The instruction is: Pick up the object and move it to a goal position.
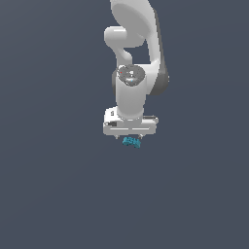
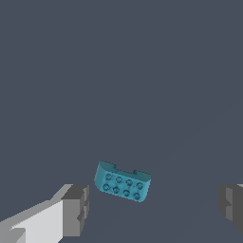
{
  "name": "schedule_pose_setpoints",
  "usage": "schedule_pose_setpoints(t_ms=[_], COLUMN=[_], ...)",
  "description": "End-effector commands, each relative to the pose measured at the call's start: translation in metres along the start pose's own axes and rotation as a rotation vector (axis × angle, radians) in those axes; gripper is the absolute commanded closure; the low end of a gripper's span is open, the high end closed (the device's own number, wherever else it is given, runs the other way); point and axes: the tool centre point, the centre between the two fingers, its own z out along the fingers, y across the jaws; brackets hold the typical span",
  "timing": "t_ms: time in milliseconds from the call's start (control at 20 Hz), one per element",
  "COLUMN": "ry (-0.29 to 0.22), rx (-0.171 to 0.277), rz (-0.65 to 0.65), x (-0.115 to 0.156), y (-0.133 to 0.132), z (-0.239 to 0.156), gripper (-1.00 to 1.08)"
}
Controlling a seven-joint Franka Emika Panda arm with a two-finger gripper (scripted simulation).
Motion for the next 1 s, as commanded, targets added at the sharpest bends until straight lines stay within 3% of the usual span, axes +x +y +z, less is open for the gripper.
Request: schedule_pose_setpoints(t_ms=[0, 950], ry=[0.0, 0.009], rx=[0.0, 0.019], rz=[0.0, -0.046], x=[0.0, 0.003], y=[0.0, -0.015], z=[0.0, 0.0], gripper=[-0.92, -0.92])
